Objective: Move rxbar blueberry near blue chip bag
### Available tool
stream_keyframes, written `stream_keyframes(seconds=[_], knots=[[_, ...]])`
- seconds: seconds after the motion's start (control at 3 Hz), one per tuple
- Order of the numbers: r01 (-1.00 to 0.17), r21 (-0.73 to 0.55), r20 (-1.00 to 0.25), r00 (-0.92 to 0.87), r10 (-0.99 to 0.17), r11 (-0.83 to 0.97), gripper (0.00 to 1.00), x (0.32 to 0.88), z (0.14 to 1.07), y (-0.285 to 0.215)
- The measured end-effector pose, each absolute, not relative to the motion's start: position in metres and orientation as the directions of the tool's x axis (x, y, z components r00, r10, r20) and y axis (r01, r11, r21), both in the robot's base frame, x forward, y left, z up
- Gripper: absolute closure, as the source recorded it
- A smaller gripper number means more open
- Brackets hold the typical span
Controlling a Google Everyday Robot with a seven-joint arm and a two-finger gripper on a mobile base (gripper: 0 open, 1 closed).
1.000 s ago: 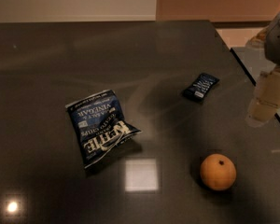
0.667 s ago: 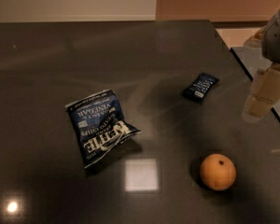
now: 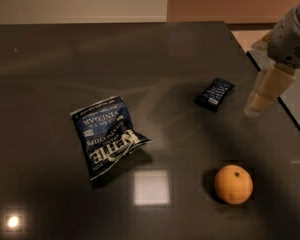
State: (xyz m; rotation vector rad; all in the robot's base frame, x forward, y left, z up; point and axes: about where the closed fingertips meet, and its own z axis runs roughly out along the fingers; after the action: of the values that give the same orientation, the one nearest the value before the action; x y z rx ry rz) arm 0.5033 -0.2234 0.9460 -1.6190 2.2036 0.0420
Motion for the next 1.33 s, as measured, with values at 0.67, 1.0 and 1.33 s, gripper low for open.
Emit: stream_keyframes(seconds=[0.67,1.0,1.33], knots=[[-0.922,-0.157,-0.419,-0.263,-0.869,0.355,0.0,0.553,0.908,-0.221],[-0.92,-0.134,-0.441,-0.277,-0.854,0.367,0.0,0.565,0.89,-0.221],[-0.92,-0.112,-0.452,-0.29,-0.844,0.376,0.0,0.574,0.874,-0.221]])
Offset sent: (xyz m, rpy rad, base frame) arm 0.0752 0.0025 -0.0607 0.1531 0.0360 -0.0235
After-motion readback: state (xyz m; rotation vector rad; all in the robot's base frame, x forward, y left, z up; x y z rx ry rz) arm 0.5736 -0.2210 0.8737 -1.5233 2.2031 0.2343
